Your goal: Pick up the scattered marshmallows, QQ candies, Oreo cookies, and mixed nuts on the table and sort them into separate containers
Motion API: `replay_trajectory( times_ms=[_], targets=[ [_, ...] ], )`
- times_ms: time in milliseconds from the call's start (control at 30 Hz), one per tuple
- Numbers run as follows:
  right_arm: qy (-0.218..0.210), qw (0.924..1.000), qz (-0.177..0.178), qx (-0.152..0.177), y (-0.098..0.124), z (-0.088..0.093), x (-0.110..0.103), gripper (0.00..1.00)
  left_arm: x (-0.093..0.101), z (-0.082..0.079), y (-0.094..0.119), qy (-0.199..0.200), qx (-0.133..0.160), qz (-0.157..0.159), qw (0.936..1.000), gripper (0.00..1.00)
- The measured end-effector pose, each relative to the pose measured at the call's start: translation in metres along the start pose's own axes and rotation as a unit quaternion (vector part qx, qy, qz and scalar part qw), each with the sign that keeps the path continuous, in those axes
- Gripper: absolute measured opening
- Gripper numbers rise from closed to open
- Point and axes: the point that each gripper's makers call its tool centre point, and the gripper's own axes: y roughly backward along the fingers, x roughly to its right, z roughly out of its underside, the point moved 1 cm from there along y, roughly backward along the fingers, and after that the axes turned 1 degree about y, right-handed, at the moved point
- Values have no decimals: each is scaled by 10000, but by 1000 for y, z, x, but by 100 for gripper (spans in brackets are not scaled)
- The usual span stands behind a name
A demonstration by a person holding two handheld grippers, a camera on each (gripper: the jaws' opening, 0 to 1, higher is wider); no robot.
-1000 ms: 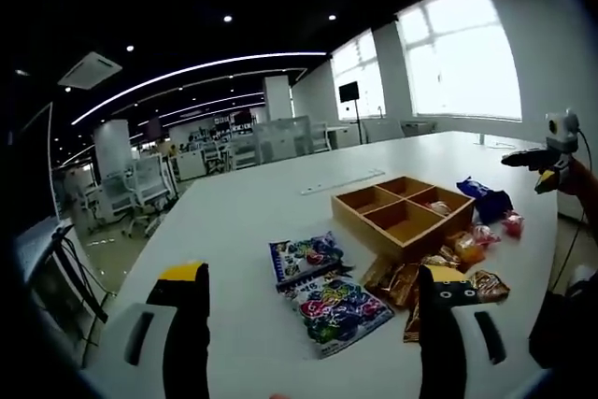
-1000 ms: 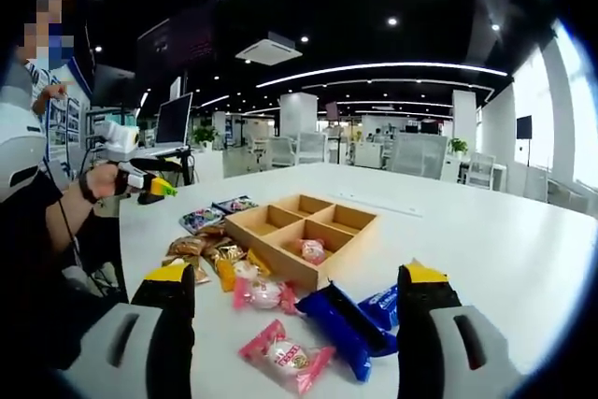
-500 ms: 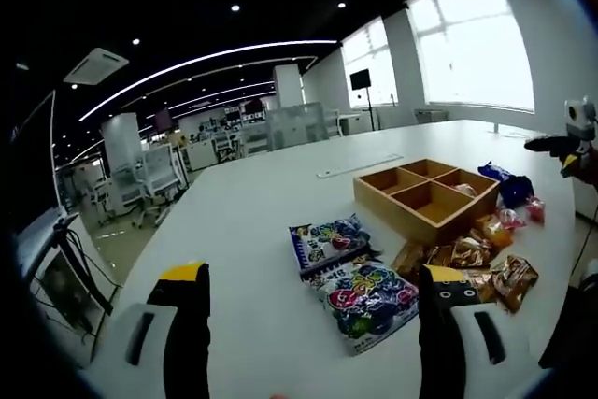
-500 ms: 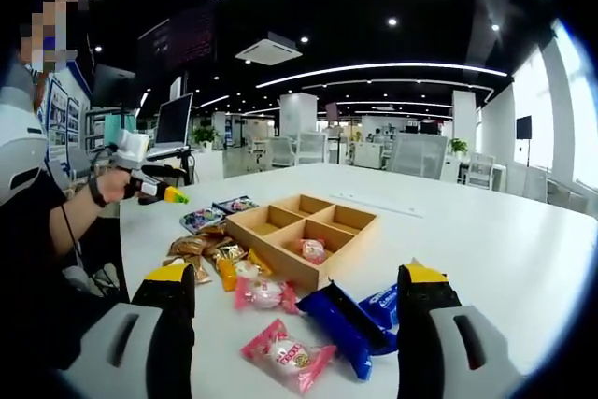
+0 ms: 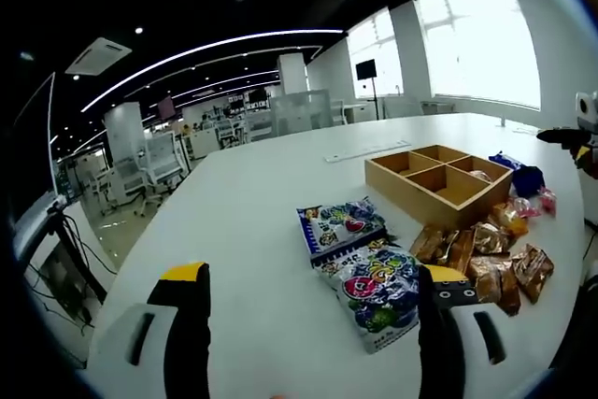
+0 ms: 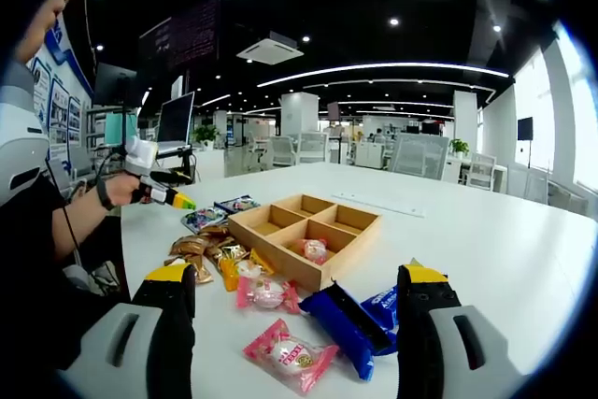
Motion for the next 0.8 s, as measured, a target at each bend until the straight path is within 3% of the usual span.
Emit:
replay_trajectory(
  times_ms=[333, 800],
  targets=[
    [36, 10000, -22, -34, -1, 0, -2, 85, 4, 5, -11, -12, -31, 88, 10000, 91],
    [46, 9999, -15, -88, -1, 2, -3, 84, 24, 8, -45, 149, 34, 560, 9983, 78]
  ],
)
